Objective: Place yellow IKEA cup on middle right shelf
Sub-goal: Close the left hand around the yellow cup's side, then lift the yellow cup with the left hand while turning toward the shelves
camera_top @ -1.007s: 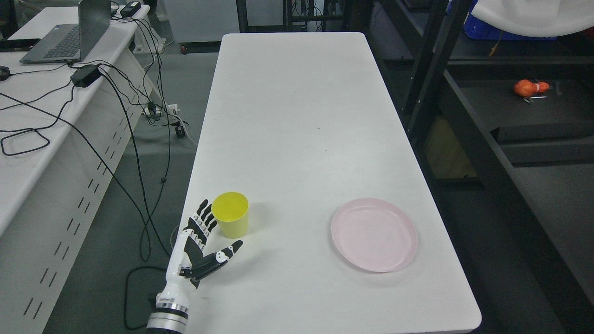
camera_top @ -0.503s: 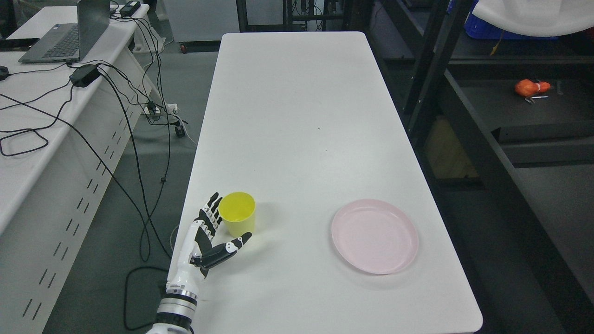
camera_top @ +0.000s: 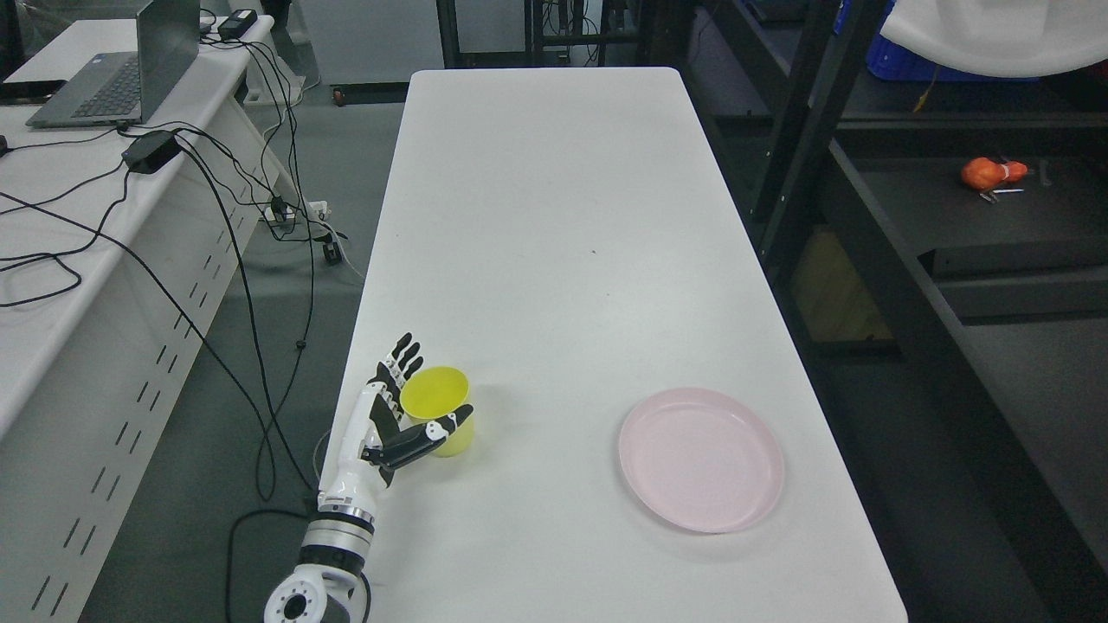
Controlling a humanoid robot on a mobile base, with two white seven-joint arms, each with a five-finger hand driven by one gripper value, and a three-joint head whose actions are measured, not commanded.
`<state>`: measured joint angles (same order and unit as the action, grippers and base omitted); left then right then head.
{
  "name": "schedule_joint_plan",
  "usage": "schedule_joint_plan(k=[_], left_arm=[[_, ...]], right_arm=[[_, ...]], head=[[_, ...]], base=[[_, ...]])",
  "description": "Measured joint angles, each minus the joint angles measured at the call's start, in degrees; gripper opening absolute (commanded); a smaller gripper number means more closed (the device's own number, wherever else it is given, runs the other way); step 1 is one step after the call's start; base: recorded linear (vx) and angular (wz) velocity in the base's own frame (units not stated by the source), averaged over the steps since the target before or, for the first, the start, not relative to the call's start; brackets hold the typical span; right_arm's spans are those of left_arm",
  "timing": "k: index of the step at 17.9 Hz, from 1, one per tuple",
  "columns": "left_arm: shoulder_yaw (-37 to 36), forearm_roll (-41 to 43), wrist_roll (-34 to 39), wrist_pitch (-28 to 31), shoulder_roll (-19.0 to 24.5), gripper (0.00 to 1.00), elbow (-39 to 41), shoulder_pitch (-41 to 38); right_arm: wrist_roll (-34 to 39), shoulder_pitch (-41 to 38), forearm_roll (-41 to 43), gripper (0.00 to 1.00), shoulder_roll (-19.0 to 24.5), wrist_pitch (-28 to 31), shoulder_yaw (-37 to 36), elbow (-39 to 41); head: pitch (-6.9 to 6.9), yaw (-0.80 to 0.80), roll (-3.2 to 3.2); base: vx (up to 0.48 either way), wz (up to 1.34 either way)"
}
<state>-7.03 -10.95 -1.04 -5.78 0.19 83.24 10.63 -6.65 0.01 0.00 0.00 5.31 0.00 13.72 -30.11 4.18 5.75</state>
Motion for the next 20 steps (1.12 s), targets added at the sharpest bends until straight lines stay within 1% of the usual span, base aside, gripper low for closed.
schedule_joint_plan(k=[7, 8, 10, 14, 16, 17, 18, 19, 20], left_arm=[[-2.0, 0.04, -0.01, 0.03, -0.09, 0.99, -3.76, 2.52], [-2.37, 0.04, -0.01, 0.03, -0.1, 0.97, -4.26, 2.72], [-3.13, 0.04, -0.02, 0.03, -0.11, 0.91, -5.2, 2.87], [-4.1, 0.02, -0.06, -0.21, -0.13, 0.64, -6.48, 2.69], [-4.28, -0.2, -0.05, -0.83, -0.13, 0.44, -6.9, 2.52], [-4.27, -0.48, -0.12, -1.29, -0.14, 0.31, -7.1, 2.4], [-4.2, -0.82, -0.17, -1.47, -0.14, 0.14, -7.29, 2.24], [-4.1, -1.25, -0.17, -2.08, -0.14, 0.04, -7.44, 2.06], [-3.98, -1.87, -0.17, -4.19, -0.14, 0.0, -7.6, 1.83]], right_arm=[[0.0, -0.01, 0.0, 0.99, 0.0, 0.0, 0.0, 0.0], [0.0, -0.01, 0.0, 0.99, 0.0, 0.0, 0.0, 0.0], [0.0, -0.01, 0.0, 0.99, 0.0, 0.0, 0.0, 0.0], [0.0, -0.01, 0.0, 0.99, 0.0, 0.0, 0.0, 0.0], [0.0, -0.01, 0.0, 0.99, 0.0, 0.0, 0.0, 0.0], [0.0, -0.01, 0.0, 0.99, 0.0, 0.0, 0.0, 0.0], [0.01, -0.01, 0.0, 0.99, 0.0, 0.0, 0.0, 0.0], [0.01, 0.0, 0.0, 1.0, 0.0, 0.0, 0.0, 0.0], [0.02, -0.01, 0.0, 0.99, 0.0, 0.0, 0.0, 0.0]], head=[[0.0, 0.0, 0.0], [0.0, 0.0, 0.0], [0.0, 0.0, 0.0], [0.0, 0.0, 0.0], [0.0, 0.0, 0.0], [0.0, 0.0, 0.0], [0.0, 0.0, 0.0], [0.0, 0.0, 0.0], [0.0, 0.0, 0.0]], base=[[-0.001, 0.0], [0.0, 0.0], [0.0, 0.0], [0.0, 0.0], [0.0, 0.0], [0.0, 0.0], [0.0, 0.0], [0.0, 0.0], [0.0, 0.0]])
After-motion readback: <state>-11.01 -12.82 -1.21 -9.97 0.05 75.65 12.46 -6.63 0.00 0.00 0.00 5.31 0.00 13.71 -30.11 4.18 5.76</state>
